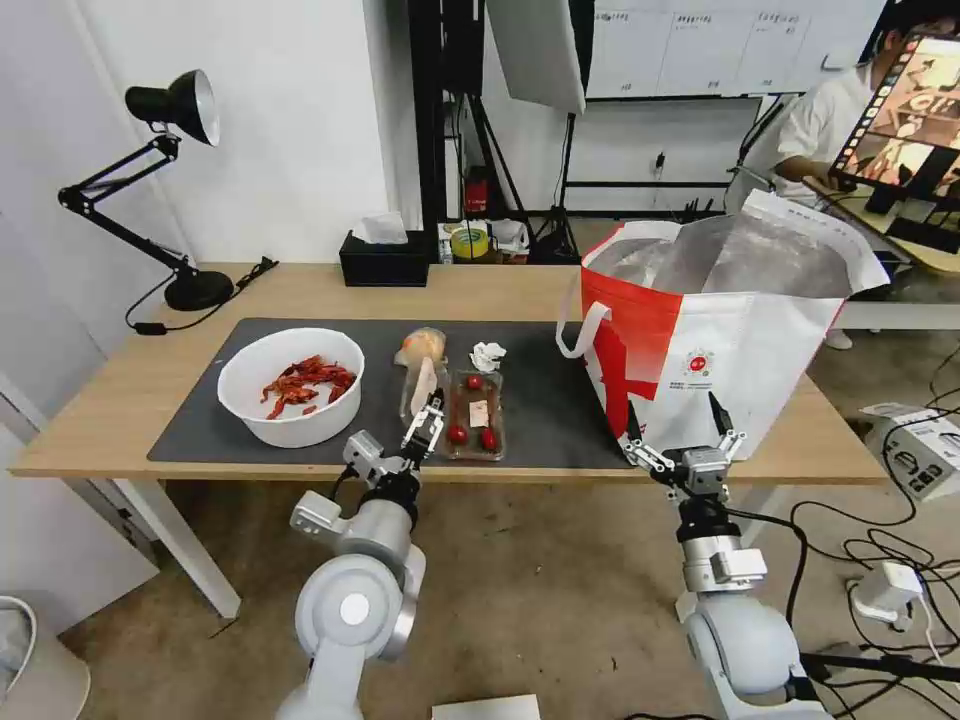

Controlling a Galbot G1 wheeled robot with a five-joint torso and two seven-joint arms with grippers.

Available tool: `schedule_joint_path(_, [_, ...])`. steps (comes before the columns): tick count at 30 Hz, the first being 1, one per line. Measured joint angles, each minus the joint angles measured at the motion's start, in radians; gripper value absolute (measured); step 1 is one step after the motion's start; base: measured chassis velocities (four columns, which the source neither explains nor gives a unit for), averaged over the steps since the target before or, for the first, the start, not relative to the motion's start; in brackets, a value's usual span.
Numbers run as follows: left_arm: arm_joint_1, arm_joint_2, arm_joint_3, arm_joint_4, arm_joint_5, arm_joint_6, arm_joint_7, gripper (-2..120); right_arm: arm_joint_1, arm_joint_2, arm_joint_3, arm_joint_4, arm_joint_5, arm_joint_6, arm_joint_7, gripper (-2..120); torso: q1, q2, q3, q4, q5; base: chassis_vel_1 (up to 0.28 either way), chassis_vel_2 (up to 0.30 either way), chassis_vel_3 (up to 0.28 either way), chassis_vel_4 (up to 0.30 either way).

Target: Pick up the trash from the table and place it into the takeout bag.

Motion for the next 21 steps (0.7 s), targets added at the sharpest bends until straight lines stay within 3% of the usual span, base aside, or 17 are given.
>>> schedule_joint_path(21, [0.019,0.000,0.051,0.010,0.007,-0.001,0.021,100,0.001,-0.002,0.001,0.002,0.000,0.000,0.000,100,0.000,0.000,0.000,0.0000,0.0000,0.000,0.000,0.000,0.000])
